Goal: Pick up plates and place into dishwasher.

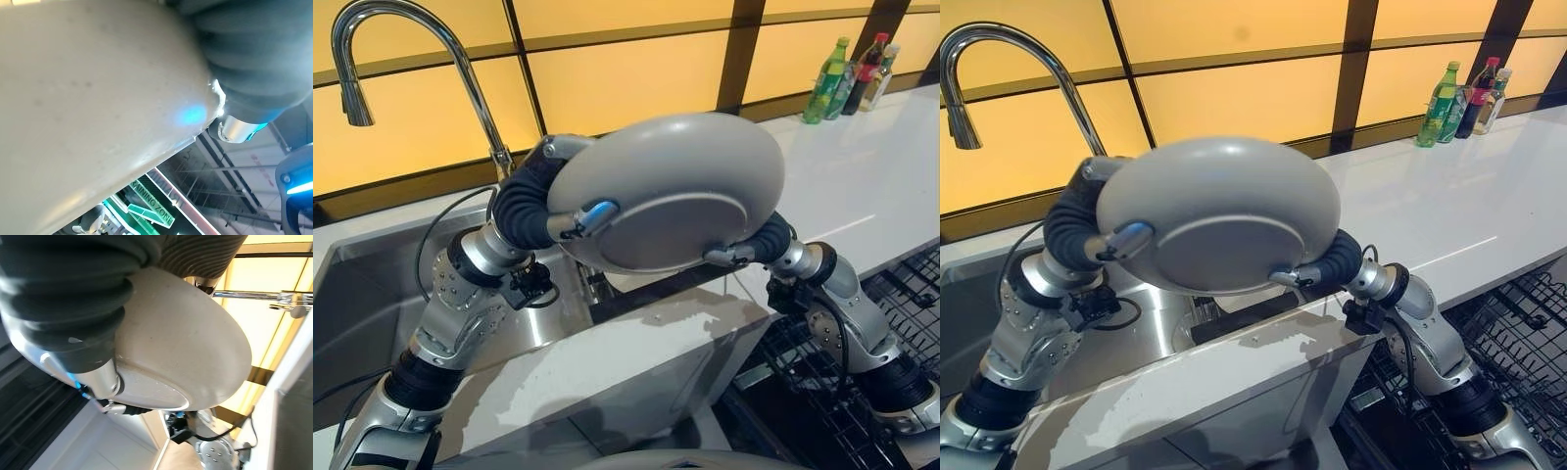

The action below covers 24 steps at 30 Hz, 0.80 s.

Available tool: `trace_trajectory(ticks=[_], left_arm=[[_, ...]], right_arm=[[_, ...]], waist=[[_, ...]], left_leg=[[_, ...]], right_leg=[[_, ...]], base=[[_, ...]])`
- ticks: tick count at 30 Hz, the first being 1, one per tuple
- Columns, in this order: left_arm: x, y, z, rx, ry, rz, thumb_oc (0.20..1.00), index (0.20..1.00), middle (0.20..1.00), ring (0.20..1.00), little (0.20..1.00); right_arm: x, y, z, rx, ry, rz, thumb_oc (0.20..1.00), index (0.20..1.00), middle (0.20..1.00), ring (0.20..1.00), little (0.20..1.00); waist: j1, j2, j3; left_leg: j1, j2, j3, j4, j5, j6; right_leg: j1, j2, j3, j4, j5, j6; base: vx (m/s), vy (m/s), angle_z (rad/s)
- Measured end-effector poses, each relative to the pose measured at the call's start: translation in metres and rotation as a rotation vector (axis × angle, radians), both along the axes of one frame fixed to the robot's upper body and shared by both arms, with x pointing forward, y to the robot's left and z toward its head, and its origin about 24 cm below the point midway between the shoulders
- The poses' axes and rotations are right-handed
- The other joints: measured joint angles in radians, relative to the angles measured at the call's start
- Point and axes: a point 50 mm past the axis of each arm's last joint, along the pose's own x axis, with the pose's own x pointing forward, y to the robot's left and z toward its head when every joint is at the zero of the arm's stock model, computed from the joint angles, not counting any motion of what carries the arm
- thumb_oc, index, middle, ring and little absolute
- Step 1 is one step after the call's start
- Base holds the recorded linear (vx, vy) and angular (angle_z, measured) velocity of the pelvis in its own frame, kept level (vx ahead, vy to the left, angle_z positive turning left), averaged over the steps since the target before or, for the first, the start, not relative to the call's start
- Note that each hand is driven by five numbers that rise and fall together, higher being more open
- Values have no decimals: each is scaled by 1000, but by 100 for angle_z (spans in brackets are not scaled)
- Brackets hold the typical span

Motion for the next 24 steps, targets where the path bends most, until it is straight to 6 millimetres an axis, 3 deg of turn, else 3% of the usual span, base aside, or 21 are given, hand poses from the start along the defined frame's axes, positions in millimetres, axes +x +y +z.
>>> trace_trajectory(ticks=[14, 15, 16, 18, 24], left_arm=[[6, 0, -4, -4, 52, 21, 209, 209, 209, 209, 209], [6, 0, -4, -7, 58, 26, 325, 325, 325, 325, 325], [7, 0, -4, -9, 66, 31, 498, 498, 498, 498, 498], [8, 1, -8, -8, 91, 46, 1000, 1000, 1000, 1000, 1000], [17, 6, -22, 4, 148, 205, 1000, 1000, 1000, 1000, 1000]], right_arm=[[-5, 0, -5, 66, 26, -98, 200, 200, 200, 200, 200], [-6, 0, -5, 70, 23, -108, 200, 200, 200, 200, 200], [-6, -1, -6, 73, 26, -117, 200, 200, 200, 200, 200], [-9, -1, -8, 77, 31, -132, 200, 200, 200, 200, 200], [-10, -9, -4, 108, 4, -256, 200, 200, 200, 200, 200]], waist=[[-19, 4, -2], [-22, 4, -3], [-25, 5, -3], [-27, 8, -5], [-31, 9, -7]], left_leg=[[0, 5, 7, 0, 0, -1], [0, 5, 8, 0, 0, -1], [0, 6, 8, 0, 0, -1], [2, 7, 13, 0, -1, -2], [12, 14, 25, 0, -4, -6]], right_leg=[[-2, 4, 10, 0, 1, -2], [-2, 5, 12, 0, 1, -2], [-3, 5, 14, 0, 1, -2], [-3, 7, 16, 0, 1, -2], [-1, 15, 24, 0, 1, -2]], base=[[-10, -32, -1], [-33, -77, -1], [-34, -83, -2], [-33, -92, -7], [-30, -106, -6]])
